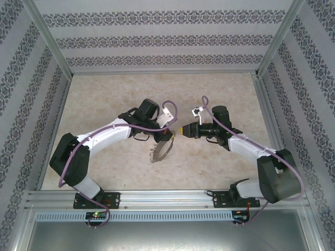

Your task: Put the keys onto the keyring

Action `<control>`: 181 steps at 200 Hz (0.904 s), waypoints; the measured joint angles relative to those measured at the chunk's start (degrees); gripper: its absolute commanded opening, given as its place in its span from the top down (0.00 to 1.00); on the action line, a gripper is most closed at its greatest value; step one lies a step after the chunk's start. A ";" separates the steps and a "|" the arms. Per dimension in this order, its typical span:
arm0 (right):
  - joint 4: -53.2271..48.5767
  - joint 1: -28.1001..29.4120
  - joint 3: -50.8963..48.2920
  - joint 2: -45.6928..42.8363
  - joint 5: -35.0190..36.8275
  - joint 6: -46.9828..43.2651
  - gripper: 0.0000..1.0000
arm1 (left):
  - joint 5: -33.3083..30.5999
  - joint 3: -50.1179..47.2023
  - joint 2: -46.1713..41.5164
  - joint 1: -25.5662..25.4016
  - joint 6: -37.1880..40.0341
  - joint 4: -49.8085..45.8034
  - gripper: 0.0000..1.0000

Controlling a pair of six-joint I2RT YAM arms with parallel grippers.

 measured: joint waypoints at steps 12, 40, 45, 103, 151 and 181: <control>0.35 0.02 0.00 0.35 -1.40 -0.44 0.62 | 1.36 0.90 0.00 0.17 0.48 -0.68 1.00; 1.22 0.07 0.00 0.76 -3.21 -0.63 0.63 | 3.17 1.99 0.00 0.63 1.44 -2.12 1.00; 1.40 0.07 0.00 0.79 -3.37 -0.61 0.63 | 3.37 2.05 0.00 0.66 1.51 -2.34 1.00; 3.17 0.44 -2.56 -0.52 -3.52 0.11 0.63 | 4.17 2.05 0.00 0.66 1.68 -3.19 1.00; 3.19 1.66 -5.33 -6.58 -3.52 1.49 0.63 | 4.17 2.05 0.00 0.66 1.73 -3.21 1.00; 3.41 3.69 -5.38 -7.65 -3.50 2.25 0.64 | 4.17 2.05 0.00 0.66 1.88 -3.32 1.00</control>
